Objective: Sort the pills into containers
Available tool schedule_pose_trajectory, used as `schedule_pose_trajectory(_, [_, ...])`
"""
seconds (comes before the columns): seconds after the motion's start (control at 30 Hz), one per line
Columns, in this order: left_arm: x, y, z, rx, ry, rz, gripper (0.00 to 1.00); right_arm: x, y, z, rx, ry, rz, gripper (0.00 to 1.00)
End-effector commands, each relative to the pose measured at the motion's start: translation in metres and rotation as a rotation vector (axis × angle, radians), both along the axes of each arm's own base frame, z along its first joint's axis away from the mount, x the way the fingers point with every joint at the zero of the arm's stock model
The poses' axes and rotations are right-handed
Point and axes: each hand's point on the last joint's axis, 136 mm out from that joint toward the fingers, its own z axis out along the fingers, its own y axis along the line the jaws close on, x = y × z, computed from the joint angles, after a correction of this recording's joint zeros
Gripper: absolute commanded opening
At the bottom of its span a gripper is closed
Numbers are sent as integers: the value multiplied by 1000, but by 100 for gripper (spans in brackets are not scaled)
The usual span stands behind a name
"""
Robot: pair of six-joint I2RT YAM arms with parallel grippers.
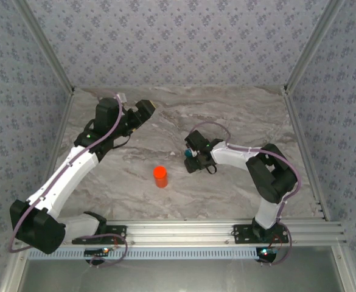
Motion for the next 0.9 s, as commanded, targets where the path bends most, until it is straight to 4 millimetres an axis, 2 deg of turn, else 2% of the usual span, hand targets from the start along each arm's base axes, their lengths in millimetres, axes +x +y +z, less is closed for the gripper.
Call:
schedule_pose_trajectory(0.0, [-1, -1, 10, -19, -33, -12, 98, -8, -31, -1, -110, 20, -52, 67])
schedule_pose_trajectory(0.2, [-2, -1, 11, -20, -33, -13, 98, 0, -57, 1, -148, 22, -140, 67])
schedule_pose_trajectory(0.5, [-2, -2, 10, -19, -31, -15, 98, 28, -87, 5, -125, 39, -298, 67])
schedule_pose_trajectory(0.7, [-2, -3, 8, -10, -32, -17, 98, 41, -97, 14, -60, 46, -361, 66])
schedule_pose_trajectory(0.87, [-3, -2, 6, 1, -28, -16, 98, 40, -99, 30, -19, 32, -379, 66])
